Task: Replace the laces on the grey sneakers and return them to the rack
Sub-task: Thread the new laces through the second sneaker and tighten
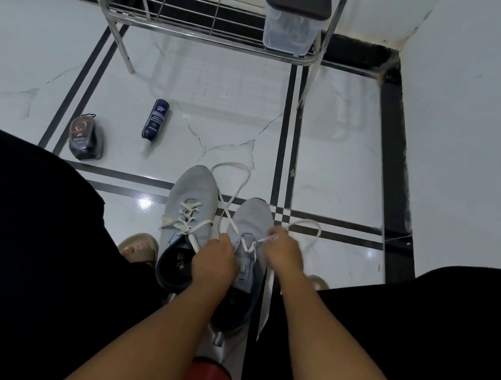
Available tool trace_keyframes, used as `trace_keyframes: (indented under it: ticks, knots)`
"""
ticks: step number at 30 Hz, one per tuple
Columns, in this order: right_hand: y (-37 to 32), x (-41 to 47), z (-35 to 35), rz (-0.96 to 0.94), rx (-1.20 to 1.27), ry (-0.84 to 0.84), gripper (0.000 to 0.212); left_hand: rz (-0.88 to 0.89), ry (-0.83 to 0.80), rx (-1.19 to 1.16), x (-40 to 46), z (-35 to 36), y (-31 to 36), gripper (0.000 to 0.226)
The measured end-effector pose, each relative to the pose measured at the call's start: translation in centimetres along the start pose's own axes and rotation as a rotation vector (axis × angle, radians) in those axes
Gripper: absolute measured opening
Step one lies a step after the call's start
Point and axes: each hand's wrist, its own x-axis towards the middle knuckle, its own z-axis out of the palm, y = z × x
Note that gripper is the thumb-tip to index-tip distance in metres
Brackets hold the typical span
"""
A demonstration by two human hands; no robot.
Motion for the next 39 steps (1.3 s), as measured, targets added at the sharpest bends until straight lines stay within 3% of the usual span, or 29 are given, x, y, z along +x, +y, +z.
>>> trace_keyframes:
  ticks: [1,3,6,8,12,15,23,26,30,34,39]
  knots:
    - [0.3,-0.4,1.0,-0.055,-0.099,-0.084,0.018,0.006,0.0,0.003,0.0,0.0,0.0,0.022]
    - [0.6,-0.5,1.6,-0.051,-0.129,-0.061,0.015,0.012,-0.008,0.011,0.0,0.1,-0.1,0.021]
    - [1.0,0.3,-0.3,0.289,0.247,0.174,0.016,0.016,-0.003,0.032,0.1,0.2,-0.3,0.018]
    - [1.5,0.8,-1.2,0.394,0.269,0.194,0.016,0.031,-0.001,0.053,0.2,0.3,-0.2,0.019]
    - [0.4,0.1,0.0,0.165,0.116,0.006,0.036,0.071,0.013,0.022,0.6,0.4,0.3,0.031]
    - [0.1,0.0,1.2,0.003,-0.063,-0.042,0.02,0.137,0.03,0.055,2.0,0.0,0.5,0.034]
    - [0.4,0.6,2.0,0.025,-0.17,-0.006,0.017,0.165,-0.057,0.155,4.5,-0.3,0.2,0.023]
    - [-0.1,0.8,1.9,0.074,0.026,-0.042,0.025,0.135,-0.027,0.132,4.8,-0.1,0.3,0.026]
    - [-3.3,1.5,-0.5,0.096,0.276,0.035,0.028,0.142,-0.052,0.128,5.6,-2.6,1.3,0.042]
    - [-7.5,1.0,-6.2,-0.037,0.422,0.144,0.032,0.163,-0.028,-0.115,5.4,-7.9,3.2,0.036]
    - [-11.9,-2.8,-14.5,-0.264,0.74,0.319,0.018,0.254,0.009,-0.409,1.7,-17.4,6.4,0.026]
